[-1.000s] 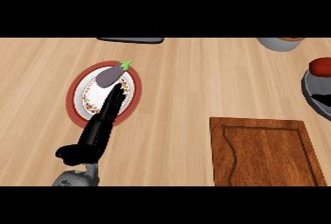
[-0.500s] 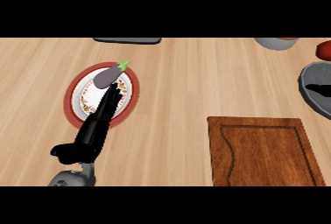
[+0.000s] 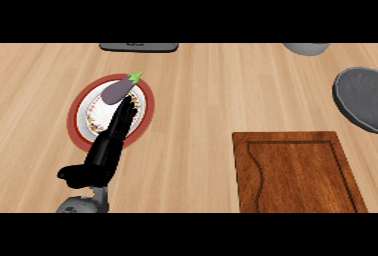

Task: Pick the bell pepper from the cutting board and place it in the pan

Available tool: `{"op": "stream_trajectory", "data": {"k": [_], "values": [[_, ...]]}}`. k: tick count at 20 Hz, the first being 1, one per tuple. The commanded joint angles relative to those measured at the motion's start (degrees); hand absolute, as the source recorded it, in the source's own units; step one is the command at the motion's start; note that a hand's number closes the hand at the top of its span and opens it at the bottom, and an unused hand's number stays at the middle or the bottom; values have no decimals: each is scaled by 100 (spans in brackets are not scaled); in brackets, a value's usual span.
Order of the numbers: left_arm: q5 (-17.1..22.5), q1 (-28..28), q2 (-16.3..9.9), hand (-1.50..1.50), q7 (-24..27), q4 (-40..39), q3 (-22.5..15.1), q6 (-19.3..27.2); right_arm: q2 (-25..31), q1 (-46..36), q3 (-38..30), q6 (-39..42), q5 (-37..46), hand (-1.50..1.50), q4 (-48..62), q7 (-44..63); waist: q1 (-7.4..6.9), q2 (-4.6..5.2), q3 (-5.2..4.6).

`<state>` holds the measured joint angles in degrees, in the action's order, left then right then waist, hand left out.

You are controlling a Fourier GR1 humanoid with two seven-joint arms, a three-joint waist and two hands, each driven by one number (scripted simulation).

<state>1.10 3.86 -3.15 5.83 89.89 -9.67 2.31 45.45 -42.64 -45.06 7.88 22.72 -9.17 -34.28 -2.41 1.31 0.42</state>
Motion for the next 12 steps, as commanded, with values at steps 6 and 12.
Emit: {"op": "stream_trajectory", "data": {"k": [6, 12], "values": [[-71, -221, -100, 0, 111, -39, 61, -21, 446, 902, -55, 2130, -235, -150, 42, -916, 87, -47, -8], [-114, -44, 31, 0, -95, -23, 2, 64, 339, 1365, 67, 2175, -204, -150, -162, -1477, 91, -43, -2]]}}
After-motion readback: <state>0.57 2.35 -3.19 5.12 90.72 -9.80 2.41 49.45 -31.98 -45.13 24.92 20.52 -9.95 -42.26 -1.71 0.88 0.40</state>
